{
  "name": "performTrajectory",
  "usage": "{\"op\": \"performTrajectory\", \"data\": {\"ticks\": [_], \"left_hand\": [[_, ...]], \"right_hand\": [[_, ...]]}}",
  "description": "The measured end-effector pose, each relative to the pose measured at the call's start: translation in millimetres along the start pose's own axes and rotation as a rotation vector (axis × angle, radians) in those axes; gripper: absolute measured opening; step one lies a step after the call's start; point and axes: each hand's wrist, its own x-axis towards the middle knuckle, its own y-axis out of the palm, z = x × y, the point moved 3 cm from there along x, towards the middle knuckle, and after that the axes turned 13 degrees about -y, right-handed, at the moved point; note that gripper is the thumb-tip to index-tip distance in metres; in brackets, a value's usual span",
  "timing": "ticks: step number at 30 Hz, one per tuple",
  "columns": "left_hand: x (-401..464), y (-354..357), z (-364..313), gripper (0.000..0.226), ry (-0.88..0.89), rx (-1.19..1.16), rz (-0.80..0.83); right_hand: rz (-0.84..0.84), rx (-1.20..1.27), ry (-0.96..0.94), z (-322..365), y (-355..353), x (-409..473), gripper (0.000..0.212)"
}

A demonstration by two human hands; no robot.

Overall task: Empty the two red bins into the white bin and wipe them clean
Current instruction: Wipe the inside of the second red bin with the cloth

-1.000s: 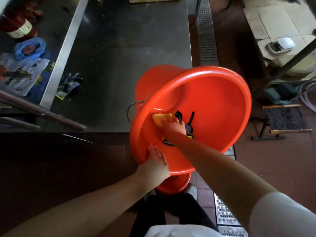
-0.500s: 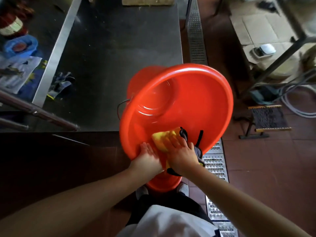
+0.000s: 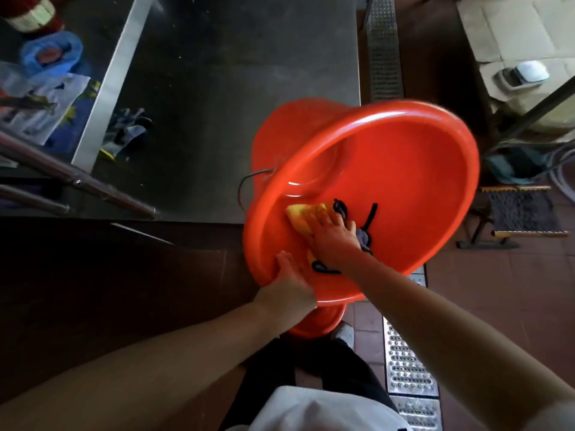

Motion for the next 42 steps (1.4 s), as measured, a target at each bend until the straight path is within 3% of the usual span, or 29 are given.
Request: {"op": "performTrajectory", "data": {"ticks": [9,17,21,26,31,35,39,42], "left_hand": [[0.1,14.5,-8.3,0.067,-0.075,-0.048,-0.01],[-12.2,9.6,-4.7,0.04,-0.034,-0.023,-0.082],[-11.1,15.2,-1.2,0.052,0.045,0.011,0.037],[-10.7,13.2,7.1,0.048,0.124,-0.014,0.093],[-16.8,10.2,41.3,0.055,0.094,0.038,-0.066],[-24.8,21.5,68.7,0.059,0.207,0.093,-0.086],[-28.9,21.4,87.7,0.066,0.149,0.147,-0.162],[-27.9,20.6,71.3,0.076,0.034,0.053,-0.138]], "right_hand": [[0.007,-0.039,0.017,-8.5,4.6,56.8,0.057],[-0.02,-0.025,-0.074,12.7,17.6,-50.7,0.068],[-0.027,-0.06,-0.142,23.1,18.8,-106.9,0.086],[0.018,-0.207,-0.15,35.1,16.5,-125.8,0.104],[-0.034,-0.388,-0.189,35.0,-7.6,-131.8,0.088],[-0.146,-0.613,-0.248,9.7,-31.9,-146.8,0.06],[-0.216,-0.689,-0.308,4.0,-38.7,-148.2,0.052],[-0.217,-0.702,-0.311,8.1,-38.2,-146.9,0.052]]}}
